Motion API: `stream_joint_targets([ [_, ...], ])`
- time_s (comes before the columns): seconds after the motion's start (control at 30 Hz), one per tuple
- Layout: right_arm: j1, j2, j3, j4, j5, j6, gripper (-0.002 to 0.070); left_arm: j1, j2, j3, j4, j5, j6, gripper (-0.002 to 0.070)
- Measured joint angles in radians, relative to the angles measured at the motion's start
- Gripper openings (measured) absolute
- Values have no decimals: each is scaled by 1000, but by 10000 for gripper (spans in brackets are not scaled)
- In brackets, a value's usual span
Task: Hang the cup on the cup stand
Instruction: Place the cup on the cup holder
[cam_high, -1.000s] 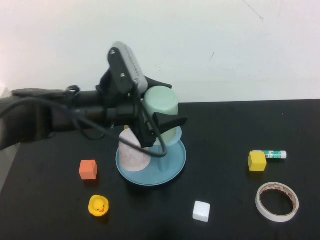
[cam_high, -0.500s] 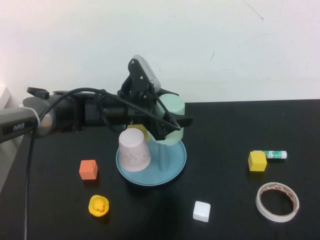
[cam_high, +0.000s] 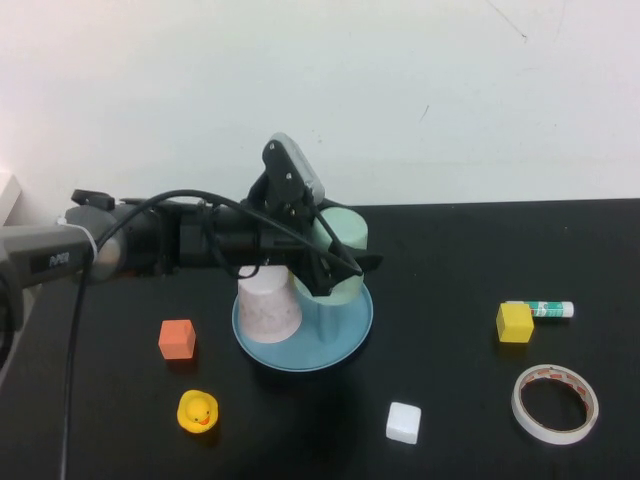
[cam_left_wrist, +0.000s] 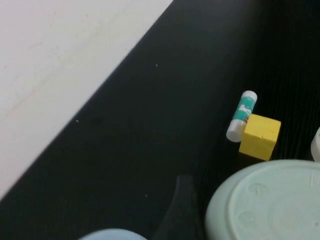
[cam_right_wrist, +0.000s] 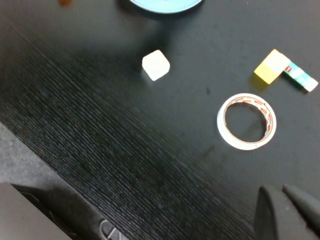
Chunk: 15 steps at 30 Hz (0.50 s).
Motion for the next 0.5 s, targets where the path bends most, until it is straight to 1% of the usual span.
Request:
stream_joint_targets([
  [0.17, 0, 0, 0, 0, 0, 0, 1, 0, 34, 0, -2, 29, 0, 561],
  [0.3, 0, 0, 0, 0, 0, 0, 1, 0, 36, 0, -2, -5, -2, 561],
  [0.5, 0, 0, 0, -3, 0, 0, 1, 0, 36, 0, -2, -19, -4, 587],
])
